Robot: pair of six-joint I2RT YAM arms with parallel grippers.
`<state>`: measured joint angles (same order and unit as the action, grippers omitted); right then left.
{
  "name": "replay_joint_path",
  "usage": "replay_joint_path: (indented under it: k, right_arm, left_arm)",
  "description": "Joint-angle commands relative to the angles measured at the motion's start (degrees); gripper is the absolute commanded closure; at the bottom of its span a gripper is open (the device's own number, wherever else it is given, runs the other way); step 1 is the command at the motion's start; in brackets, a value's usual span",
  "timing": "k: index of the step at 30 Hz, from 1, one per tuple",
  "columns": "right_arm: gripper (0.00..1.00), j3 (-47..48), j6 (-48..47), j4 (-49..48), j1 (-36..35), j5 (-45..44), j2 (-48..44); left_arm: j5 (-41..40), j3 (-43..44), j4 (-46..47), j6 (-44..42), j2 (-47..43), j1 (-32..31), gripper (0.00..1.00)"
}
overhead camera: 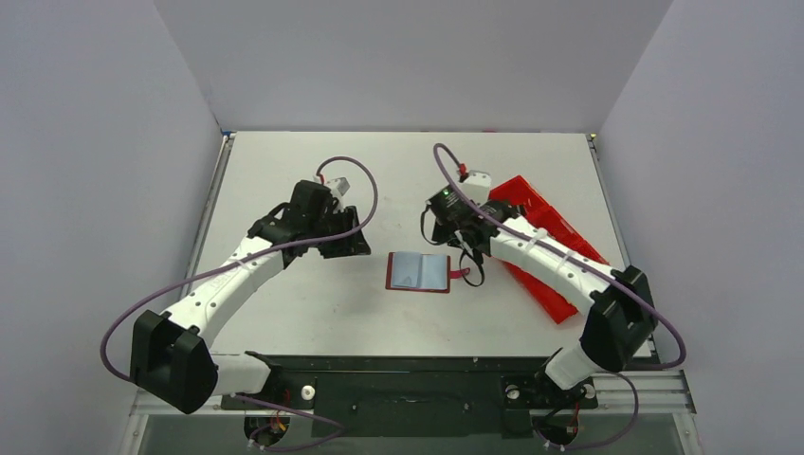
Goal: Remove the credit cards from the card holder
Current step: Remove the credit card from the card holder.
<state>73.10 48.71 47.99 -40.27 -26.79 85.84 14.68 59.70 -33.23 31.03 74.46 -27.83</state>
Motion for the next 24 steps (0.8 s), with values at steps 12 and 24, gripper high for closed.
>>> replay_joint_path:
  k: [12, 24]
  right_arm:
    - [0.39, 3.3, 1.7, -16.6, -8.8, 11.0, 18.2]
    - [0.42, -1.4, 2.9, -20.3, -9.9, 12.6, 20.7]
  left_arm:
    - [-6.3, -2.7, -1.5, 1.9, -2.5, 5.0, 0.57]
    - [-5.9, -3.4, -0.9, 3.0, -1.7, 5.0, 0.57]
